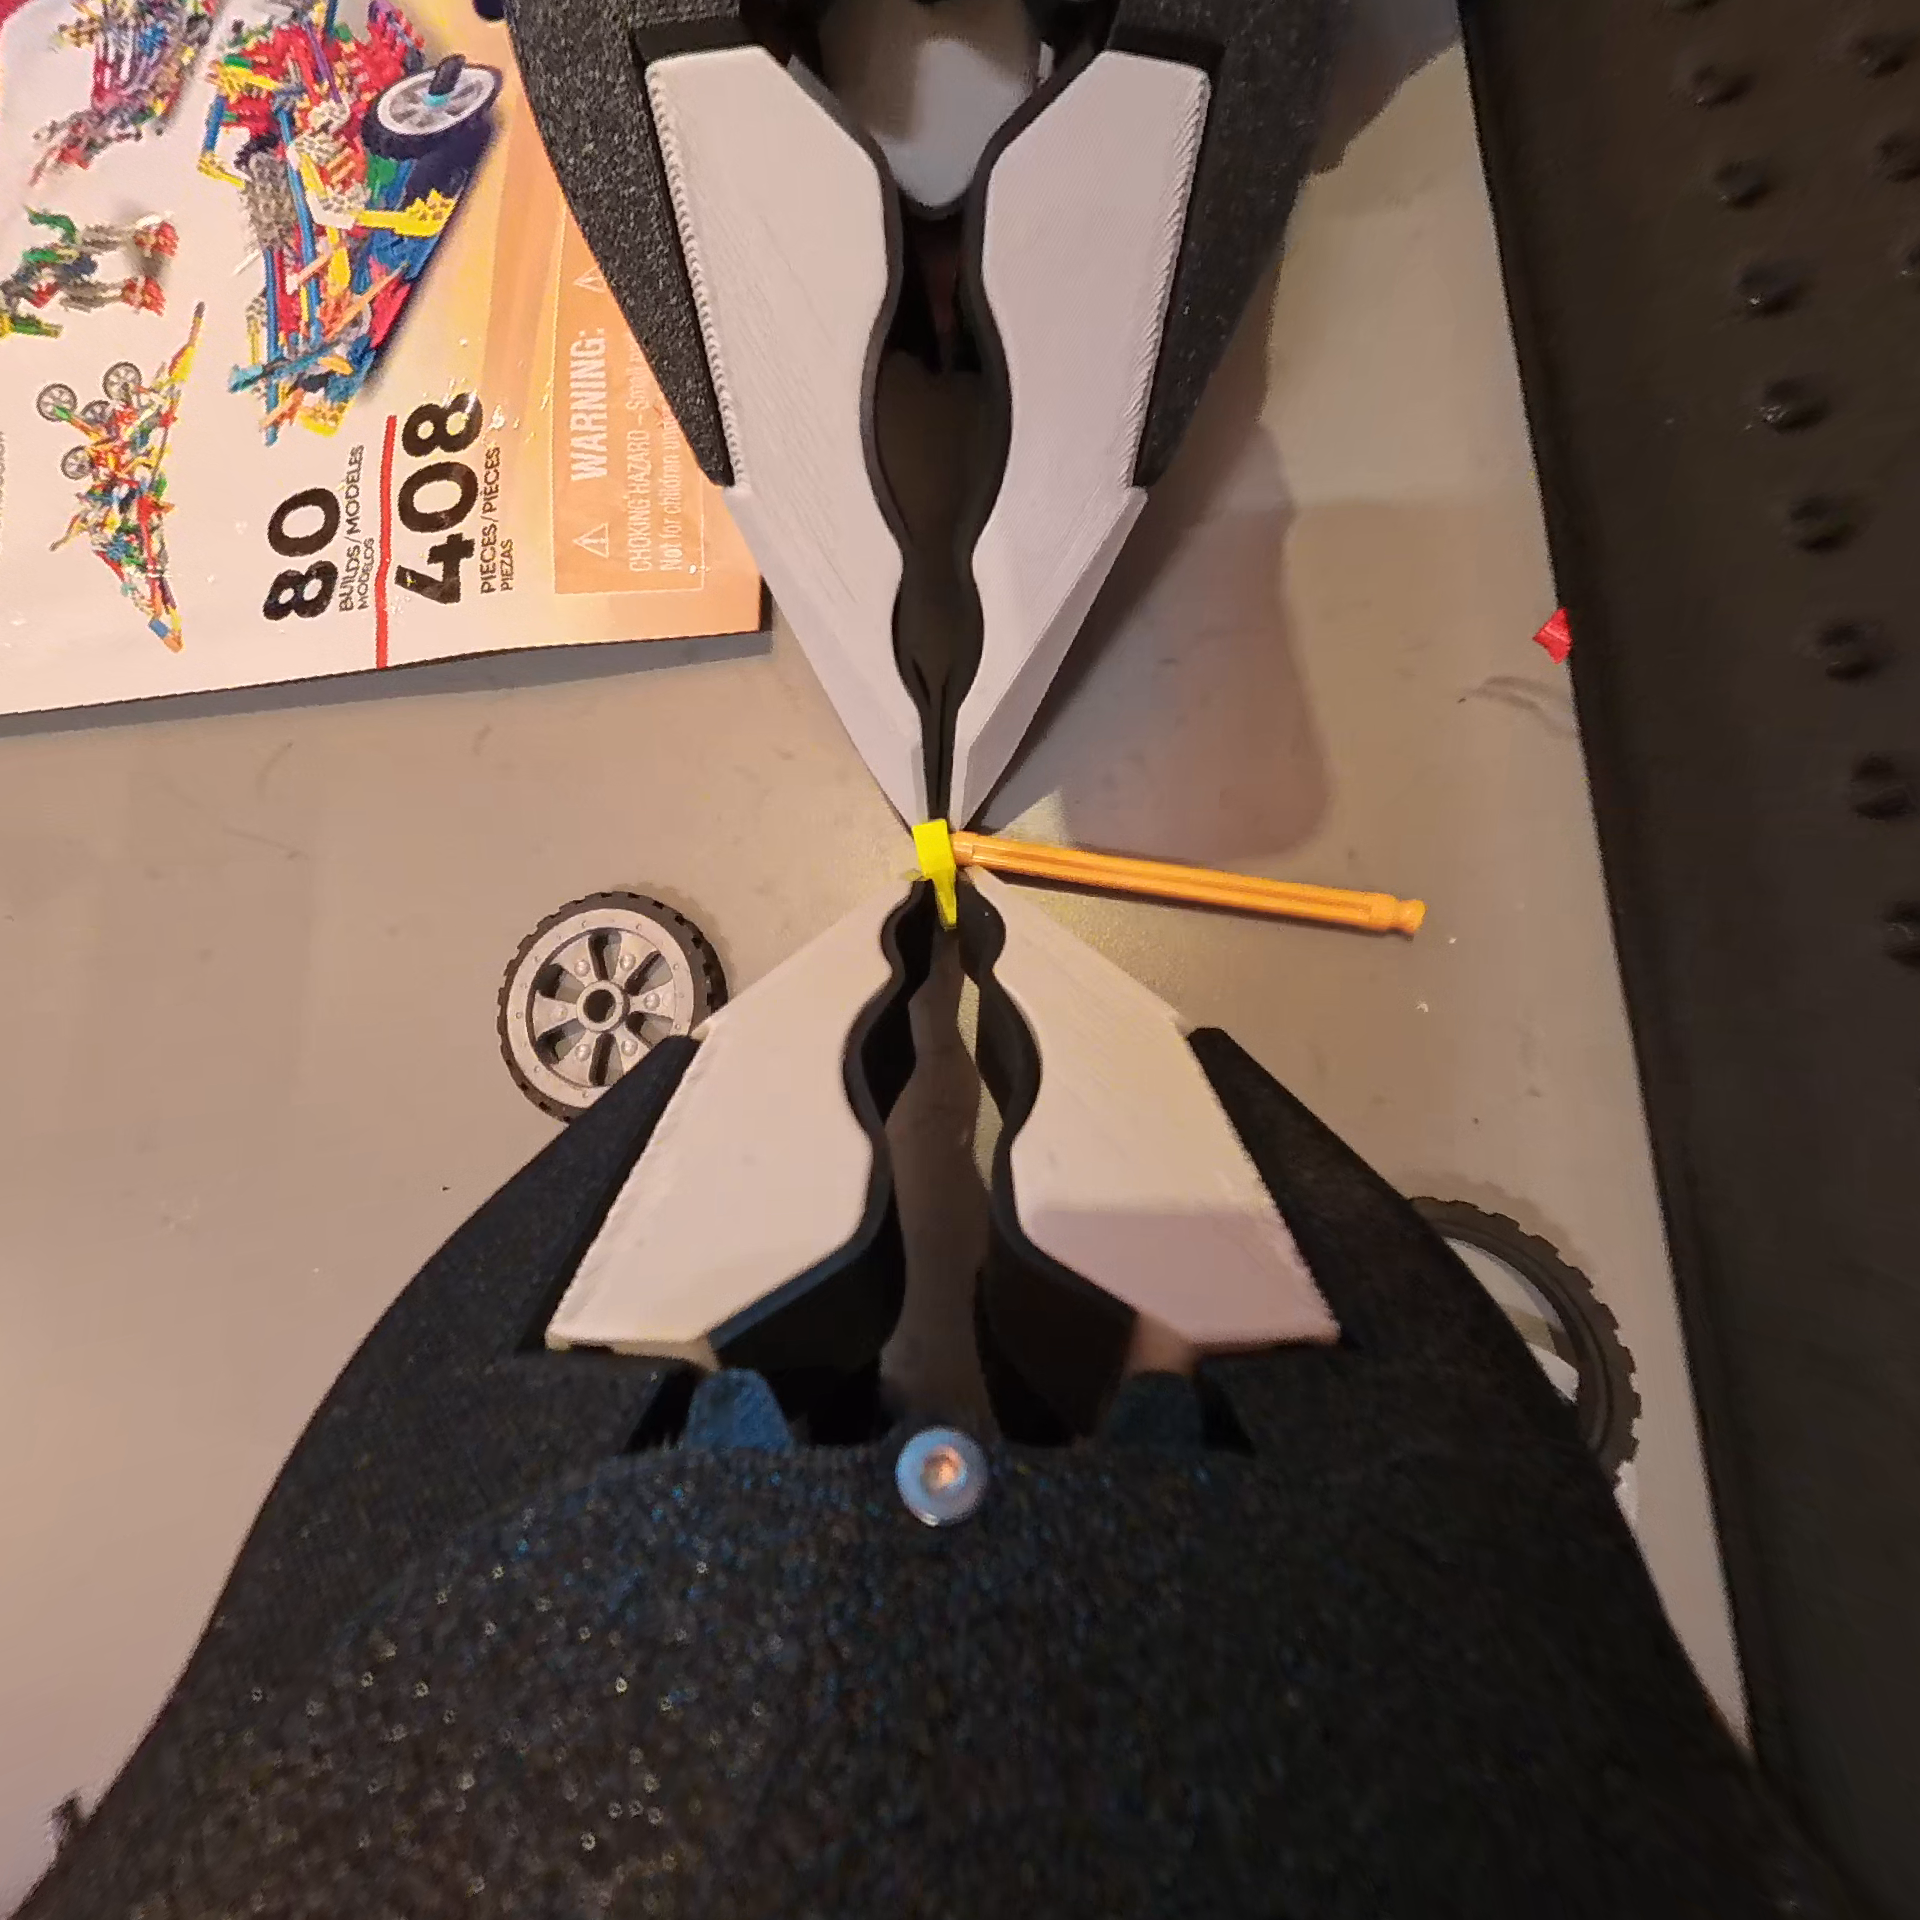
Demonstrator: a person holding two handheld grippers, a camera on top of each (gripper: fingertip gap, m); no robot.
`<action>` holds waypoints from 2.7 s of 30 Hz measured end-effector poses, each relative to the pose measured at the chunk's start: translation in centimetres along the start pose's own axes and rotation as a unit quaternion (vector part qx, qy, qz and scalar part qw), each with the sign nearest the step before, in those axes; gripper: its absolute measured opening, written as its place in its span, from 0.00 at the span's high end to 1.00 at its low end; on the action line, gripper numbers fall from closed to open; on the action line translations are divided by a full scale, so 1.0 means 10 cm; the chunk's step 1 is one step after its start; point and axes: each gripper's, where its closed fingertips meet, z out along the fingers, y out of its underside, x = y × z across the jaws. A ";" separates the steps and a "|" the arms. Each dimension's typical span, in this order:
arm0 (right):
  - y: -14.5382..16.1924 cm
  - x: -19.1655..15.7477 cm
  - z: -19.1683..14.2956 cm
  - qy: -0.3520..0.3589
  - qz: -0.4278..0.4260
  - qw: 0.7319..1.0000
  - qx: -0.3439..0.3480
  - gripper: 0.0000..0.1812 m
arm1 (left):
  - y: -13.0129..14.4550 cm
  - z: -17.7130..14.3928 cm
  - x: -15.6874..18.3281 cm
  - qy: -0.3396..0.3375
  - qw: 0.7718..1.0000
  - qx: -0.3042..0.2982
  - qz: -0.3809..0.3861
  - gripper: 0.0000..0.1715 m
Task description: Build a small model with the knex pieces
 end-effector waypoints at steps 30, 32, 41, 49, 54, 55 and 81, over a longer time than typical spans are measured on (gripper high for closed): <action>-0.01 0.23 -0.07 0.041 0.076 0.996 0.015 1.00 | -0.15 0.10 0.16 0.002 0.999 0.003 0.045 0.98; -0.05 0.28 -0.21 0.041 0.093 0.994 0.038 0.96 | -0.14 0.03 0.06 -0.016 0.999 0.013 0.036 0.98; 0.05 -0.07 -0.24 -0.057 0.096 0.994 0.000 0.92 | -0.06 0.05 0.00 -0.019 1.000 -0.015 0.003 0.92; 0.06 -0.18 -0.19 -0.052 0.101 0.993 -0.033 0.89 | -0.02 0.01 0.06 0.001 1.000 -0.023 -0.002 0.95; 0.11 -0.12 -0.18 -0.032 0.112 0.992 -0.045 0.89 | -0.06 0.07 0.03 -0.014 1.000 -0.021 0.003 0.99; 0.12 -0.10 -0.19 -0.029 0.114 0.992 -0.045 0.89 | -0.07 0.08 0.02 -0.017 1.000 -0.020 0.004 0.99; 0.25 0.34 -0.14 0.098 0.127 0.986 -0.051 0.94 | -0.17 0.07 -0.42 -0.166 0.984 -0.017 -0.061 0.99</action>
